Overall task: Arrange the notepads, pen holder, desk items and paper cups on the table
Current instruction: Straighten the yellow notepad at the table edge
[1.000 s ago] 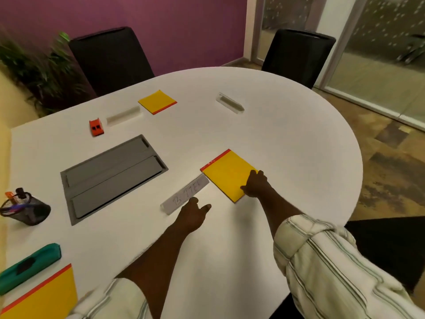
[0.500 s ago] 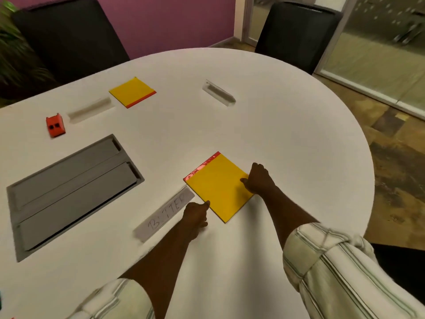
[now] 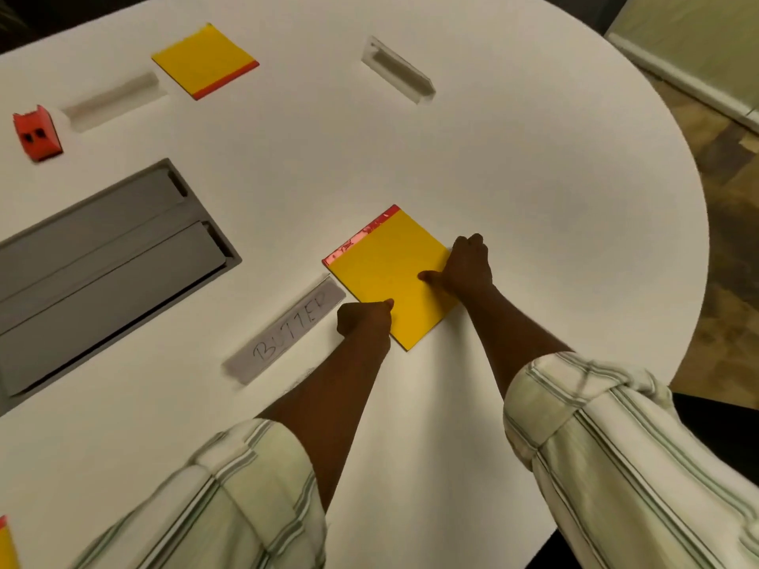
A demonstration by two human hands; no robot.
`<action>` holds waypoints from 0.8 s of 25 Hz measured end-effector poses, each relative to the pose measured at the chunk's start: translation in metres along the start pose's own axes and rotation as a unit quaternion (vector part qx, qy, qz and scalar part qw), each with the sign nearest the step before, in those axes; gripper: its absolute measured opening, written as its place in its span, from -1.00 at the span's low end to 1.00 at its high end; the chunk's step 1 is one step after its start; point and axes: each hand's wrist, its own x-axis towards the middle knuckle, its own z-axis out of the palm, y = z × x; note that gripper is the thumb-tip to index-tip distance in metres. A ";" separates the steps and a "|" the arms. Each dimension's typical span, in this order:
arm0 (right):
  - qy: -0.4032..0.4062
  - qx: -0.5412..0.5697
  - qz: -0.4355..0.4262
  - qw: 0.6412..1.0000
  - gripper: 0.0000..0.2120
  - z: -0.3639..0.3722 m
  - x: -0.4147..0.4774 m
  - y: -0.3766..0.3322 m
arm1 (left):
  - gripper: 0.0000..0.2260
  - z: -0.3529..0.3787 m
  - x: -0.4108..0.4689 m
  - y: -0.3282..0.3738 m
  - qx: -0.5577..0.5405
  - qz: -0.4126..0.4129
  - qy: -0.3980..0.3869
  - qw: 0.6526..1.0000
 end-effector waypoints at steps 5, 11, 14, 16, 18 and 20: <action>0.010 -0.014 0.019 1.000 -0.16 0.004 0.003 -0.007 | -0.51 -0.001 0.004 -0.003 0.082 0.037 -0.033 0.995; 0.031 0.031 0.095 0.994 -0.16 0.009 -0.009 0.000 | -0.55 -0.004 0.013 -0.023 0.135 0.162 -0.005 0.977; 0.026 0.069 0.154 0.985 -0.13 0.004 -0.019 0.009 | -0.85 -0.003 -0.003 -0.018 -0.268 0.040 -0.098 0.958; 0.025 0.097 0.193 0.976 -0.08 -0.002 -0.026 0.018 | -0.71 0.000 -0.017 -0.023 -0.275 0.076 -0.075 0.955; 0.017 0.133 0.214 0.967 -0.03 -0.011 -0.033 0.027 | -0.74 -0.004 -0.026 -0.023 -0.233 0.126 -0.093 0.960; 0.004 0.177 0.197 0.964 -0.06 -0.023 -0.042 0.030 | -0.78 -0.012 -0.039 -0.025 -0.233 0.159 -0.097 0.955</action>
